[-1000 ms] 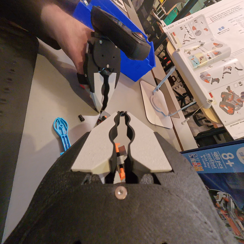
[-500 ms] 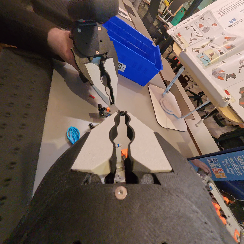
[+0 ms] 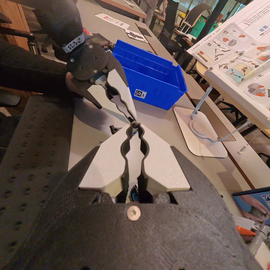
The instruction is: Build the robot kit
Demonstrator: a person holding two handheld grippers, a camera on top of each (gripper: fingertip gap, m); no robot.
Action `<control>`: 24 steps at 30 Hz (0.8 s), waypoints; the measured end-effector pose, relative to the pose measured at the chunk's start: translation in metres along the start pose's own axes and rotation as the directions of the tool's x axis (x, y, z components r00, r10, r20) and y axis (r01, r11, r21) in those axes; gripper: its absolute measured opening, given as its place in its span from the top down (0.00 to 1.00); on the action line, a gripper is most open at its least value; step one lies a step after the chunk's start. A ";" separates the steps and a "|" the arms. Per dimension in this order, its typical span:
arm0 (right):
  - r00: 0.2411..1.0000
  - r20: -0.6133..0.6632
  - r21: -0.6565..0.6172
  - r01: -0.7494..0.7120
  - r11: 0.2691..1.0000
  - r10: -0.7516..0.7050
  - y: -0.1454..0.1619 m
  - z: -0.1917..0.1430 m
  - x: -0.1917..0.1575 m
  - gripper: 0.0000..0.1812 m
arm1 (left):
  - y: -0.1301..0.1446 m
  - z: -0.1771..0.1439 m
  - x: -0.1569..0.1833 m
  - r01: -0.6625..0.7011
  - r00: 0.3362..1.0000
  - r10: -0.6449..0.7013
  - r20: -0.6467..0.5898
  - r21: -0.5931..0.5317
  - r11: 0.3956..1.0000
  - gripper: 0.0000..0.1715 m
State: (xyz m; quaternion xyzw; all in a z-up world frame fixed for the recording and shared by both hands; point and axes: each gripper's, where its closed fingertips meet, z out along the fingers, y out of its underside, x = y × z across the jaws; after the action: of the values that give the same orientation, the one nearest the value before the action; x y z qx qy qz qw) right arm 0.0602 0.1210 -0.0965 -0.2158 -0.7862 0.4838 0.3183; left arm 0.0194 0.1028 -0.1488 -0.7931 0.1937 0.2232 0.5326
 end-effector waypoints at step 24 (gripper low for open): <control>0.966 0.165 0.012 -0.204 0.979 0.199 0.025 0.011 -0.004 0.97 | -0.022 -0.005 0.016 -0.231 0.970 0.227 0.085 0.037 0.972 0.96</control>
State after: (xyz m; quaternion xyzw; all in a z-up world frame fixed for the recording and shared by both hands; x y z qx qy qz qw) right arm 0.0558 0.1230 -0.1240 -0.2498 -0.7766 0.5407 0.2053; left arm 0.0452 0.1053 -0.1395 -0.7431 0.2676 0.3104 0.5290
